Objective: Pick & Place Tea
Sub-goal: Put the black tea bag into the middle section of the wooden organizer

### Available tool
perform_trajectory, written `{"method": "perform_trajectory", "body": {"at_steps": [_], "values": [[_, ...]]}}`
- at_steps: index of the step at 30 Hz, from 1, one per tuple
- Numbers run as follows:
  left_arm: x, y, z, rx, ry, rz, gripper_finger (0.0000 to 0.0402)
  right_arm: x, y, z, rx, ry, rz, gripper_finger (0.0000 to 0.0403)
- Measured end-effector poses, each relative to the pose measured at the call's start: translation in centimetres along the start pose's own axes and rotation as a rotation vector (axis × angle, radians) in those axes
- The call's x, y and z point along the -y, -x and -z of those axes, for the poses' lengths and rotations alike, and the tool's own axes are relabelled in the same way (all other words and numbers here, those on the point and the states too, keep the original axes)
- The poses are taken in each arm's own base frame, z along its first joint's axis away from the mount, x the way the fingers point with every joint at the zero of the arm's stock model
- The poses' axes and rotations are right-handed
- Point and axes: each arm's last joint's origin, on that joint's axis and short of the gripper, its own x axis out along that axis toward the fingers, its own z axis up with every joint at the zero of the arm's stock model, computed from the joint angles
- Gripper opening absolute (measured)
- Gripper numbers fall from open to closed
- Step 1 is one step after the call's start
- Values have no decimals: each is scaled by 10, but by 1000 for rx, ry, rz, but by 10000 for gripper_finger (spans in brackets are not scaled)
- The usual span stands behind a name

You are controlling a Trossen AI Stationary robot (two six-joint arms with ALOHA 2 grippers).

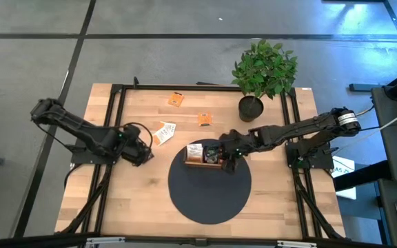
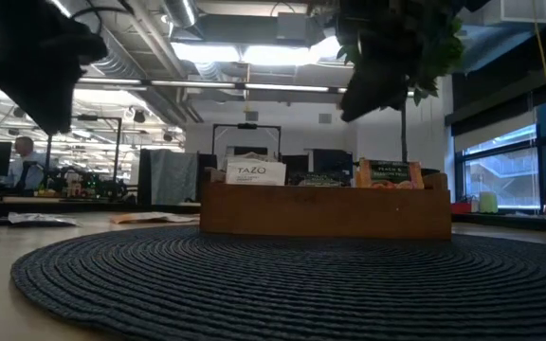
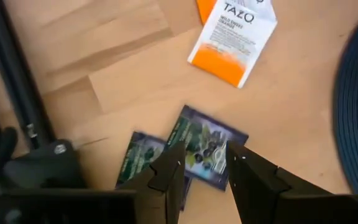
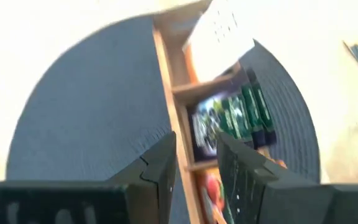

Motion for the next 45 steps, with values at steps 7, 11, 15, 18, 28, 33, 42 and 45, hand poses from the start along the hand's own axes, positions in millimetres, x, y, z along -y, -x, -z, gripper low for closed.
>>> {"method": "perform_trajectory", "body": {"at_steps": [7,11,15,18,28,33,42,45], "values": [[-1,-45,2,-84,0,47,115,-2,0,-5,46,-1,-23,119],[-3,-69,6,-81,21,116,114,-2,0,-5,50,-1,-25,119],[-3,-80,10,-79,23,168,115,-2,0,-5,50,0,-25,119],[-4,-85,12,-74,5,186,116,-2,0,-5,50,0,-25,119],[2,-91,22,-96,-82,211,116,-2,0,-5,51,1,-25,119],[7,-99,34,-112,-103,160,113,-3,0,-5,56,1,-27,119],[32,-98,52,-123,-95,344,114,-2,0,-6,60,-2,-18,119],[42,-94,63,-146,-157,457,114,-2,0,-6,60,-9,-18,119]]}}
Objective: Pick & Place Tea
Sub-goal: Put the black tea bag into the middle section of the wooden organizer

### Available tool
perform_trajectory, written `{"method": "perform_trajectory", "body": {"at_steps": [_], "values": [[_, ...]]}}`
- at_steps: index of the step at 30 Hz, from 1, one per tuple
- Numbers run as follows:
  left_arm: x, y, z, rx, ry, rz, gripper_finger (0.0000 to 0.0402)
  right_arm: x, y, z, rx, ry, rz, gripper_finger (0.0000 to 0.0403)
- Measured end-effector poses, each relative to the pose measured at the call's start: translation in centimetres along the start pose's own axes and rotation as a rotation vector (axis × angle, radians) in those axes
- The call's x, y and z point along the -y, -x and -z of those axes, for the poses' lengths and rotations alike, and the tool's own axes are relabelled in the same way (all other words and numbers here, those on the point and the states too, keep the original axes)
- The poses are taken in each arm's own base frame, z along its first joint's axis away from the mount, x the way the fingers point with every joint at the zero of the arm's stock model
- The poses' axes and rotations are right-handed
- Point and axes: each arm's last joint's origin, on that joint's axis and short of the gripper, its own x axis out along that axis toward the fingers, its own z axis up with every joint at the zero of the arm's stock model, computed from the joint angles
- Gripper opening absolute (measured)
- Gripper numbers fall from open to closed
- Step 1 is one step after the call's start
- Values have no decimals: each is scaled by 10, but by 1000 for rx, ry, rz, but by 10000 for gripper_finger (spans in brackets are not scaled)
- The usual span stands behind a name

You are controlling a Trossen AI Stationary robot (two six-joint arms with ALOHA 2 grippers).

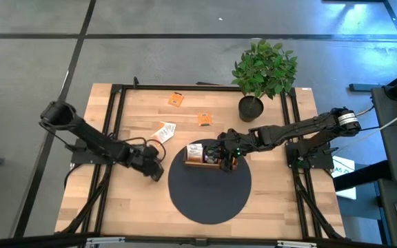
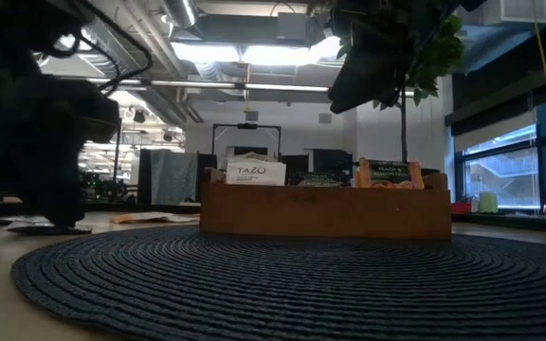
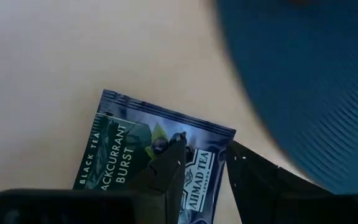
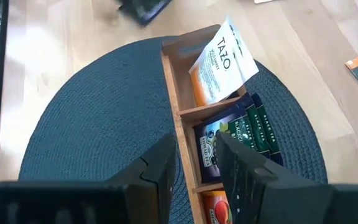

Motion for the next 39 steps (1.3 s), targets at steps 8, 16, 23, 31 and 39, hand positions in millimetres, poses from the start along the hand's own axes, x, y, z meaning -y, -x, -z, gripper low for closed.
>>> {"method": "perform_trajectory", "body": {"at_steps": [8,16,23,31,39], "values": [[23,-14,43,-76,-165,166,112,1,0,0,17,-72,32,119],[60,-28,83,-106,-457,336,113,1,-6,0,146,-259,35,119],[94,-34,102,-80,-770,393,112,-22,-6,3,284,-277,-126,119],[105,-26,106,-76,-947,387,116,-53,-15,6,403,-235,-264,119],[107,-16,123,-121,-1071,407,116,-67,-59,21,427,-349,-331,119]]}}
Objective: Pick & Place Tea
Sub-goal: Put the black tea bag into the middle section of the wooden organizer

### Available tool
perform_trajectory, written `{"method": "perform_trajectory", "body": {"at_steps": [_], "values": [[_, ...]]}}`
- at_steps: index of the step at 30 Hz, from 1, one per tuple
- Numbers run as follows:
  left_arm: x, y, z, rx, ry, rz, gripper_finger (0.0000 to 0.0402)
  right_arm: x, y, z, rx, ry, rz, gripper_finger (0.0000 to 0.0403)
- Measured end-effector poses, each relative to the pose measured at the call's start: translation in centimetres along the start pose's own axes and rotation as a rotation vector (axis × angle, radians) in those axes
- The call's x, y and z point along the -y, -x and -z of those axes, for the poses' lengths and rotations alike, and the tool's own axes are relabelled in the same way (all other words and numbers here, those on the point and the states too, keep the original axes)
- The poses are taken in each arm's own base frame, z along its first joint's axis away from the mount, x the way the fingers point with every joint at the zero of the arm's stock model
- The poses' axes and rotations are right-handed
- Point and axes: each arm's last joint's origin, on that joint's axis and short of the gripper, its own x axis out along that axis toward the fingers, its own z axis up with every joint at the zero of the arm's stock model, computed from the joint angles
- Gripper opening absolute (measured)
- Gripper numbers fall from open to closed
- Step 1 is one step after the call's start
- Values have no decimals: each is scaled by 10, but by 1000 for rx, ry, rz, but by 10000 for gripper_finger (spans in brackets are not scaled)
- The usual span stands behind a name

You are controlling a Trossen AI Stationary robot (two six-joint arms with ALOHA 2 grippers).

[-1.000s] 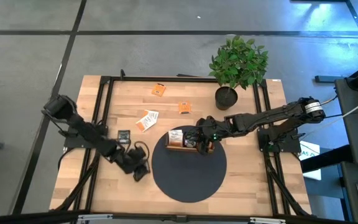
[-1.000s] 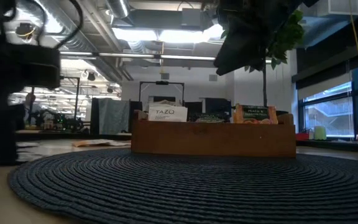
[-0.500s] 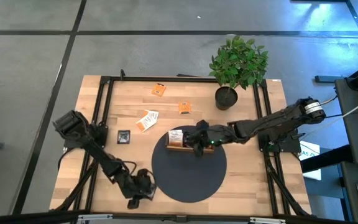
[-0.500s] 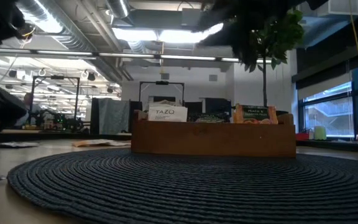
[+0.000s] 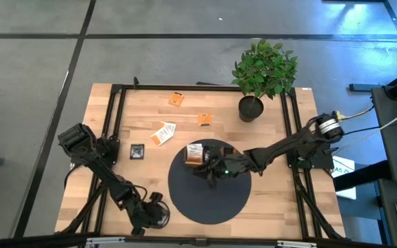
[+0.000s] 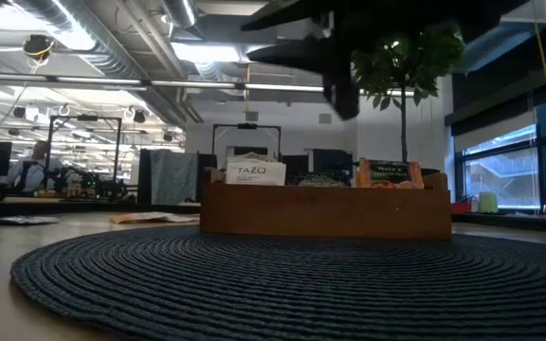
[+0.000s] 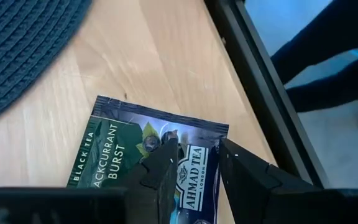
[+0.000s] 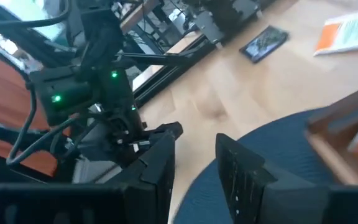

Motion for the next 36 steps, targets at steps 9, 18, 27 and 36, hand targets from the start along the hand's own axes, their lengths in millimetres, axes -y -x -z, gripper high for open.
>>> {"method": "perform_trajectory", "body": {"at_steps": [9,18,27,36], "values": [[0,21,-2,-26,-63,-63,116,-22,-33,-2,12,89,-154,119],[9,52,-8,40,-72,-89,115,-62,-49,-30,-145,210,-38,119],[12,47,11,-29,-33,-202,115,-68,-98,-15,-217,210,-70,119],[12,23,27,-93,-26,-244,113,-44,-135,13,-298,103,-44,121]]}}
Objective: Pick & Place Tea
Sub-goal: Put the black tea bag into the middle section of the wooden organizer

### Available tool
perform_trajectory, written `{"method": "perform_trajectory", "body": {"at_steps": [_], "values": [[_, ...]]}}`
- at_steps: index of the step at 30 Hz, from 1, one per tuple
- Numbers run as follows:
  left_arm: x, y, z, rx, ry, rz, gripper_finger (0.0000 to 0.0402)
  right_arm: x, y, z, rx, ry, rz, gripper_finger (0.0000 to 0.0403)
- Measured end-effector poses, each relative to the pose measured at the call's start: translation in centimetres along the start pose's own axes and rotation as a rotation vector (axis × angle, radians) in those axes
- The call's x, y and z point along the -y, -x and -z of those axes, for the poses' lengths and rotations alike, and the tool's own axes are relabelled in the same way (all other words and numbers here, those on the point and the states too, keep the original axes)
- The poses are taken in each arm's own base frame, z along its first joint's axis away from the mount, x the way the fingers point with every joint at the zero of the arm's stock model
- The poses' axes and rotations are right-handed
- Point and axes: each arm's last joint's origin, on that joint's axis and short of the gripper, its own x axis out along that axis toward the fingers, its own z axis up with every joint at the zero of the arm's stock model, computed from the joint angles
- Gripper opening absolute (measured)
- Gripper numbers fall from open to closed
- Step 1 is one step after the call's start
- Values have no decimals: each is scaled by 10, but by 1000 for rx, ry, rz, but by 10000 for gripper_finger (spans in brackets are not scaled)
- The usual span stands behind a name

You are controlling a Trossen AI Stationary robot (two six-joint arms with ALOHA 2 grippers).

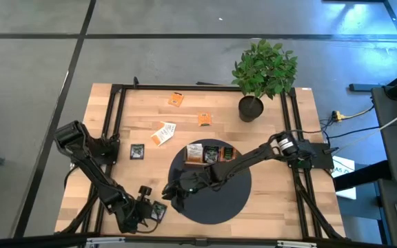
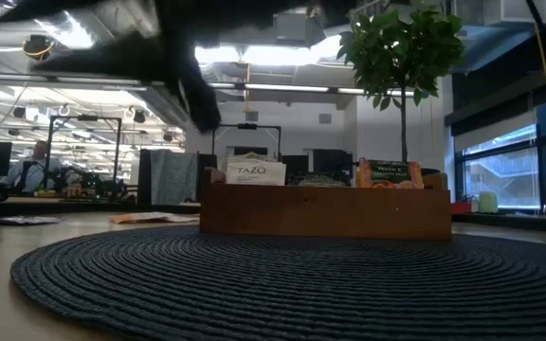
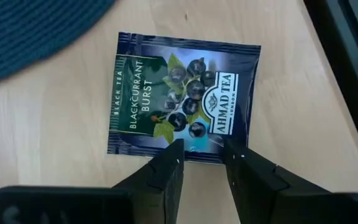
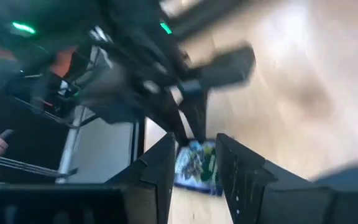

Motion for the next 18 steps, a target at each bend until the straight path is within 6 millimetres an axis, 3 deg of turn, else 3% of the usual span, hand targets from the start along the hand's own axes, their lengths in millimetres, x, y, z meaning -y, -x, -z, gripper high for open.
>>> {"method": "perform_trajectory", "body": {"at_steps": [4,9,18], "values": [[-2,-1,0,30,-26,-48,115,19,-14,11,-89,-164,-12,141],[-4,-2,0,57,-37,-103,114,36,-27,26,-210,-333,-33,193],[-6,-3,0,78,-43,-139,114,41,-31,29,-191,-364,-9,294]]}}
